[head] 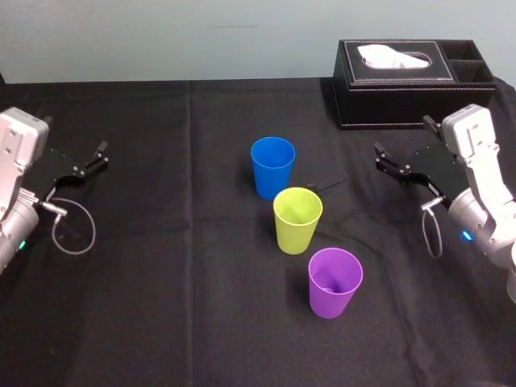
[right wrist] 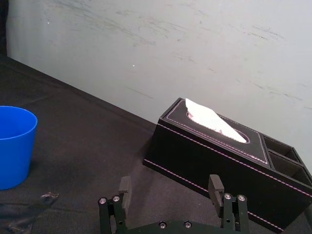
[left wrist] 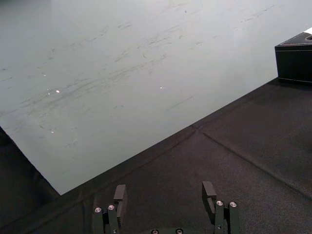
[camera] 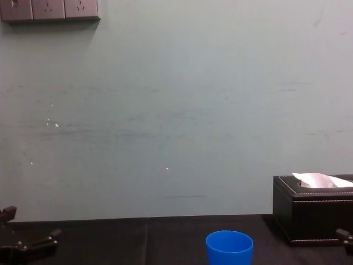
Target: Stack the three plastic cups sequentially using one hand.
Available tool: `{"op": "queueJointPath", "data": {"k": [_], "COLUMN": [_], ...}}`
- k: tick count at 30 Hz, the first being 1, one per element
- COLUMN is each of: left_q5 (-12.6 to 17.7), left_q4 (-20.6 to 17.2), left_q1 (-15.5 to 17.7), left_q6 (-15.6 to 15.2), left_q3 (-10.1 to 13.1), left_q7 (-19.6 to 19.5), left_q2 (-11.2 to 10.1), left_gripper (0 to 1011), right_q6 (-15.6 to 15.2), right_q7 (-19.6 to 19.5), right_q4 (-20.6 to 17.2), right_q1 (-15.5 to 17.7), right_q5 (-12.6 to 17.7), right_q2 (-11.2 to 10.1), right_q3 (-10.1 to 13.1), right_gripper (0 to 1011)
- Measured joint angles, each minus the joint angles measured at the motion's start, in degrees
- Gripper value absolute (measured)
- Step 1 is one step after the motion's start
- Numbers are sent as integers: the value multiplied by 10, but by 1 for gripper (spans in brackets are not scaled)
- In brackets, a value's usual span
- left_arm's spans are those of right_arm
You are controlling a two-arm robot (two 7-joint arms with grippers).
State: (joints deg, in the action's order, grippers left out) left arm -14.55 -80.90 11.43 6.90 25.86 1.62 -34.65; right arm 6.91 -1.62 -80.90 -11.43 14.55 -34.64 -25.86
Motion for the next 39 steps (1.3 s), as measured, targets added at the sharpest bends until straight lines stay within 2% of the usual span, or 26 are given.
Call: {"op": "queueJointPath", "data": {"k": [39], "left_q5": [0], "left_q4": [0], "left_q1": [0], "left_q6": [0], "left_q3": [0], "left_q7": [0], "left_q2": [0], "left_gripper": [1010], "right_q6": [0], "right_q7": [0], "right_q4": [0], "right_q1": [0], "right_q5": [0], "right_q2": [0], "right_q3": [0], "right_gripper": [1000]}}
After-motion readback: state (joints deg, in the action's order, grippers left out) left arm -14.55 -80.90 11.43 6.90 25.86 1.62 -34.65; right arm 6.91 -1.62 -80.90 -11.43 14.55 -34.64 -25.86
